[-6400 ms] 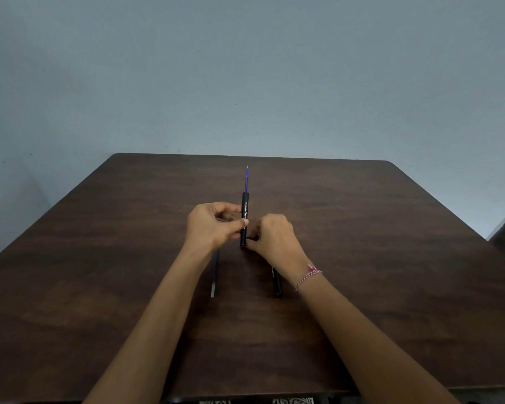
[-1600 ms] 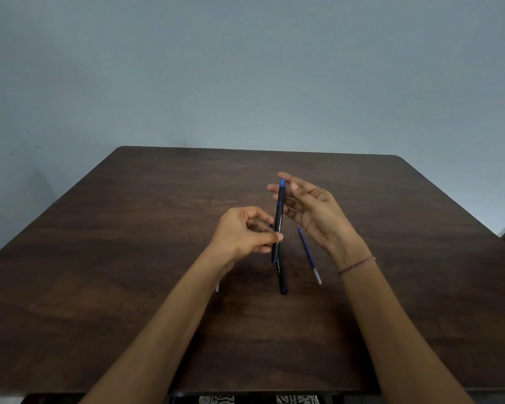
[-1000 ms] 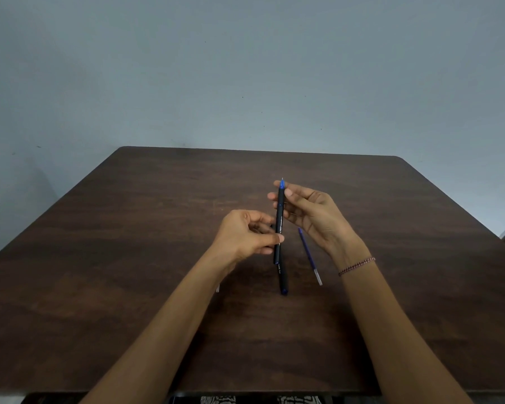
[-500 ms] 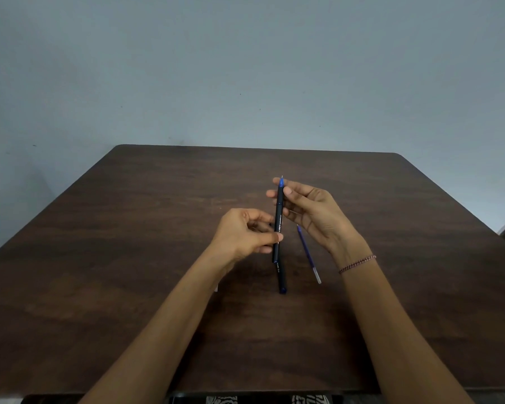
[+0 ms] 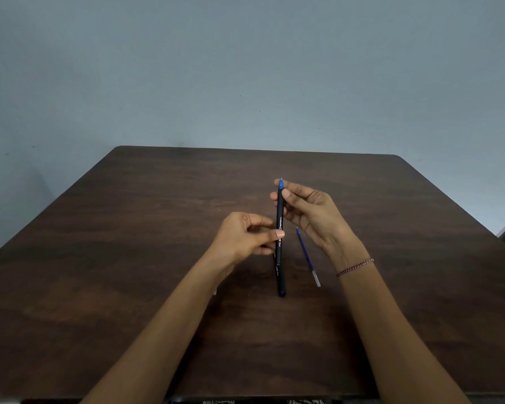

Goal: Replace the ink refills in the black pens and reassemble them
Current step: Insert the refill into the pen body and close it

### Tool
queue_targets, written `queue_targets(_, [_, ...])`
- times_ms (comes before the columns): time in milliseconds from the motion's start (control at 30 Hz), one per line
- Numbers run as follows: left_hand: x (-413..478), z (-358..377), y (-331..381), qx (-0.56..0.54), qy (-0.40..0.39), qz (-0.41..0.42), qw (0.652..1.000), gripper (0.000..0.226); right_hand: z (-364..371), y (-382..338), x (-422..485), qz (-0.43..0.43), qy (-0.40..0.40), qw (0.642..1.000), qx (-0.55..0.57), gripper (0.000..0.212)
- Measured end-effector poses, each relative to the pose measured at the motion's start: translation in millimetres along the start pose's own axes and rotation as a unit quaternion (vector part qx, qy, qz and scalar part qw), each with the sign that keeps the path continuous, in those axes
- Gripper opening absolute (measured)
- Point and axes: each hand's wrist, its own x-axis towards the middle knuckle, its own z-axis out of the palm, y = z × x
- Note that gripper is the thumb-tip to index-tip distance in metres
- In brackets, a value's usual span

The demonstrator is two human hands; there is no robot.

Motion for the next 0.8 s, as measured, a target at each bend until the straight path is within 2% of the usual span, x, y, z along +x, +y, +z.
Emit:
queue_targets(200, [-2.8, 1.5, 0.7, 0.008, 0.002, 0.006, 1.0, 0.027, 0.4, 2.3, 0.8, 0.011, 0.008, 1.0, 0.011, 0.016])
queue_targets(367, [-3.6, 1.9, -0.4, 0.011, 0.009, 0.013, 1.0, 0.009, 0.0, 3.5, -0.5, 0.018, -0.027, 0.999, -0.008, 0.017])
queue_targets(800, [-0.4, 5.9, -5.7, 0.057, 0.057, 0.017, 0.997, 0.016, -0.8, 2.4, 1.3, 0.019, 0.041, 0.998, -0.048, 0.007])
